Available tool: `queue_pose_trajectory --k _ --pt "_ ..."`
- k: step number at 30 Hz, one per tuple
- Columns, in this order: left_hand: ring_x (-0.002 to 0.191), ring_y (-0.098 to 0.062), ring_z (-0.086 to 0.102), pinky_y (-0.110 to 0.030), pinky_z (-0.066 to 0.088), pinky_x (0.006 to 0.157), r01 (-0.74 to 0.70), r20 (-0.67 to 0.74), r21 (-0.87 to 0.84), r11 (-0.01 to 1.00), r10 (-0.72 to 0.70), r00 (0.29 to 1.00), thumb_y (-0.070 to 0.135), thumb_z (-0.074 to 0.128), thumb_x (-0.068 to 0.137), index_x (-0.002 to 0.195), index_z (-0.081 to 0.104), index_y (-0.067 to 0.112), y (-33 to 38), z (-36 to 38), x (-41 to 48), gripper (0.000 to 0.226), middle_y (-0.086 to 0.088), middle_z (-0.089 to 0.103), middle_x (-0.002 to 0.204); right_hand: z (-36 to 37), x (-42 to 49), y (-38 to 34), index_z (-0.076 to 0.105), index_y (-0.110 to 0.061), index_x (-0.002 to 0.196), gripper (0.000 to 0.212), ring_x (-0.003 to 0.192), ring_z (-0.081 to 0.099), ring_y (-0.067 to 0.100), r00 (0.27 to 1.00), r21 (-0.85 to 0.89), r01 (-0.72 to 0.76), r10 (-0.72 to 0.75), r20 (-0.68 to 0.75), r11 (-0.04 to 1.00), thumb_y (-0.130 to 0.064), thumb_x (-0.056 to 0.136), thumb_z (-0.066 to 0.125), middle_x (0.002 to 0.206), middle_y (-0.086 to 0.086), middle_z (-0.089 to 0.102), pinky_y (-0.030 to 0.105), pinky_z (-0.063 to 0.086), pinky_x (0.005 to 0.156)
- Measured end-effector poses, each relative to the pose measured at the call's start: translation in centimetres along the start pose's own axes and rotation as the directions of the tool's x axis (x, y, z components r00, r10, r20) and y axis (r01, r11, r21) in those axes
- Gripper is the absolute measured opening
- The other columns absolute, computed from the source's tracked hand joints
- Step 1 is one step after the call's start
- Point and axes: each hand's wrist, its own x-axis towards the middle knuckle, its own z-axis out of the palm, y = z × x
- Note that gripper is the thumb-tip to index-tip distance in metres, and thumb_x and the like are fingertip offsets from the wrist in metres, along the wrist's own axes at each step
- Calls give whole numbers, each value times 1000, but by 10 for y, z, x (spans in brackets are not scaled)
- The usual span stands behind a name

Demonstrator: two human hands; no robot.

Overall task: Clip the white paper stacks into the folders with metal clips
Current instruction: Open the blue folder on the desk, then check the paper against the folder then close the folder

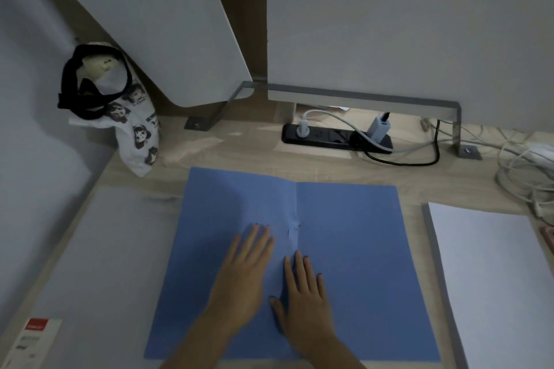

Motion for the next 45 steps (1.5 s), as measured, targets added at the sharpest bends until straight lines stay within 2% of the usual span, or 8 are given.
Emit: queue_pose_trajectory --k 5,13,17,22,31,34,40,45 --pt "131 -16 -31 -40 -17 113 -121 177 119 986 98 979 13 29 93 147 -7 11 28 7 28 65 -4 -16 157 7 1 4 -2 -10 147 70 145 -13 20 995 -56 39 -44 -92 998 -52 91 6 157 5 -14 34 -5 114" --pt "143 -26 -21 -41 -17 112 -159 256 238 958 96 962 17 25 97 145 -11 5 39 16 40 61 -11 -17 156 8 -1 14 -2 -12 148 77 145 -12 15 993 -4 51 -52 -106 999 -54 89 25 157 0 -13 29 2 112" --pt "131 -18 -31 -37 -17 109 -134 212 185 974 94 973 18 27 95 134 -24 8 33 26 37 65 -5 -28 149 1 -6 24 -2 -18 148 69 145 -14 15 989 11 -59 60 -138 998 -56 91 5 157 0 -15 35 1 113" --pt "123 -20 52 -39 30 103 -111 85 66 992 106 991 16 32 65 114 66 6 31 39 43 61 -6 64 124 -8 -22 56 2 -28 148 73 145 -14 15 965 12 -211 210 -158 977 -66 86 6 158 -3 -12 50 22 97" --pt "120 -23 51 -38 28 100 -144 76 26 989 142 987 19 38 65 117 63 5 41 44 40 60 -8 65 123 -18 -34 65 3 -24 148 72 145 4 26 942 9 -327 326 -79 945 -63 88 2 134 9 55 53 50 84" --pt "121 -21 39 -36 28 98 -103 116 17 995 100 988 23 33 69 119 60 4 46 45 38 60 -9 64 124 -25 -41 69 30 -21 143 74 127 37 29 953 31 -303 303 32 952 -62 89 0 132 10 57 51 53 81" --pt "107 -21 62 -28 49 88 40 146 -35 999 -35 989 28 35 69 97 73 11 76 25 39 50 -6 71 109 -85 -43 110 25 -27 145 132 140 26 22 973 358 -226 196 117 906 -90 38 -23 156 2 15 32 29 110" --pt "139 -16 31 -22 22 111 225 130 -450 864 -186 974 40 26 87 138 39 13 141 15 64 59 -2 31 150 -128 -54 189 51 -18 129 58 126 47 26 941 473 -281 336 -33 835 -57 88 37 140 7 43 35 40 100"
